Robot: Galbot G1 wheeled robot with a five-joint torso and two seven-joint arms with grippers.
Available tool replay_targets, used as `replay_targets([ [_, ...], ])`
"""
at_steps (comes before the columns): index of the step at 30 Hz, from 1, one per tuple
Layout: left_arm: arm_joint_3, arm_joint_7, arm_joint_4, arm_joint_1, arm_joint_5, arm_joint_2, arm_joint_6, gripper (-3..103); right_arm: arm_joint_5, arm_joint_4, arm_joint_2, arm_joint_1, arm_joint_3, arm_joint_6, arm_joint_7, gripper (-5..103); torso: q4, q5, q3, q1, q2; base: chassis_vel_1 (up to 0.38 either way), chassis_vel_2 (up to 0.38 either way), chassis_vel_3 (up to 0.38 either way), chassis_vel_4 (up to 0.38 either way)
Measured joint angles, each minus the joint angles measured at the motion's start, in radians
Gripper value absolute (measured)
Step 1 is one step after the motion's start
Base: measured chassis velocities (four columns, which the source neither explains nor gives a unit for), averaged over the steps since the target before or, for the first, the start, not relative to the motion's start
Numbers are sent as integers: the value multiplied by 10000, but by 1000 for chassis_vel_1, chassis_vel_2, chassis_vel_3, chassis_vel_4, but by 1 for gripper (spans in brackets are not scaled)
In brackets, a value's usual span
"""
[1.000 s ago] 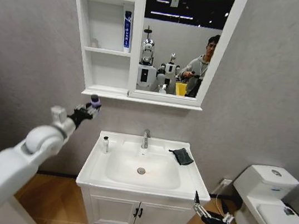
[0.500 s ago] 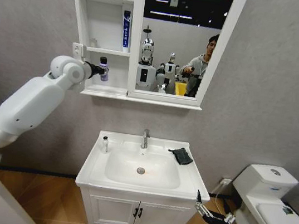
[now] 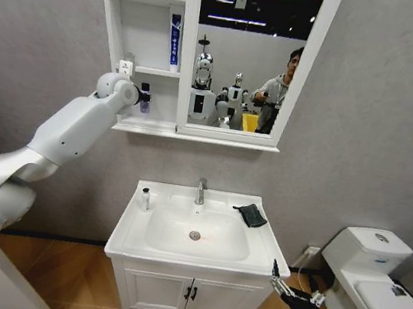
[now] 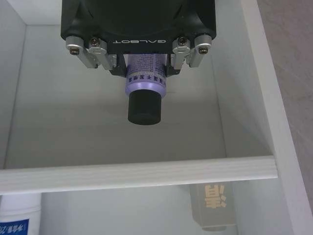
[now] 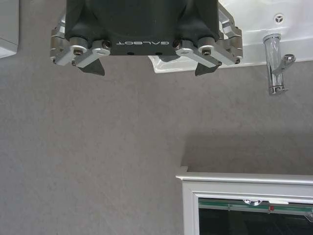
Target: Move facial cleanser and shampoo from washbasin to cabinet, then wipe washbasin with towel.
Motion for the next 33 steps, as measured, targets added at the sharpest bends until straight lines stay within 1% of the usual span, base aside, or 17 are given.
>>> replay_targets([
  [4,-3,-118,55,178,97,35,-11,42,73,-24,4,-5,42,40,0,100,4,-3,-1,-1,1,0,0,0,0],
  [12,-166,-140,155,394,310,128,-125,42,126,-26,-3,-50,65,52,0,100,2,0,-1,-2,1,0,0,0,0],
  [17,-237,-75,-113,613,246,363,-133,42,74,-6,46,-49,29,77,-1,100,5,-1,-1,-2,1,0,0,0,0],
  [18,-267,-76,-159,667,231,376,-144,39,59,-6,58,-59,9,81,-1,100,4,-1,-1,-2,1,0,0,0,0],
  [19,-325,-92,-241,743,199,389,-155,42,10,-6,68,-83,-12,88,-1,100,1,-1,-1,-2,1,0,0,0,0],
  [20,-325,-92,-241,743,199,389,-155,42,10,-6,68,-83,-12,88,-1,100,1,-1,-1,-2,1,0,0,0,0],
  [21,-371,-104,-336,800,142,411,-159,47,-18,-2,69,-91,-21,89,-1,100,0,-1,-1,-2,1,0,0,0,0],
  [22,-409,-110,-445,857,63,438,-158,47,-29,15,66,-89,-24,90,0,100,0,1,-2,-2,1,0,0,0,0],
  [23,-431,-112,-538,901,-5,472,-158,53,-30,32,61,-83,-23,90,2,100,0,0,-1,-2,1,0,0,0,0],
  [24,-431,-112,-538,901,-5,472,-158,53,-30,32,61,-83,-23,90,2,100,0,0,-1,-2,1,0,0,0,0],
  [26,-502,-110,-875,1062,-147,652,-155,64,-33,68,43,-53,-22,78,17,100,1,0,-1,-2,2,0,0,0,0],
  [27,-502,-110,-875,1062,-147,652,-155,64,-33,68,43,-53,-22,78,17,100,1,0,-1,-2,2,0,0,0,0],
  [29,-546,-104,-1223,1203,-212,899,-137,74,-57,77,39,-32,-43,49,37,100,3,-1,-1,-2,1,0,0,0,0],
  [30,-546,-104,-1223,1203,-212,899,-137,74,-57,77,39,-32,-43,49,37,100,3,-1,-1,-2,1,0,0,0,0],
  [32,-554,-105,-1295,1255,-171,982,-139,85,-77,110,26,-14,-57,26,48,100,6,0,-2,-2,2,0,0,0,0],
  [33,-554,-105,-1295,1255,-171,982,-139,85,-77,110,26,-14,-57,26,48,100,6,0,-2,-2,2,0,0,0,0],
])
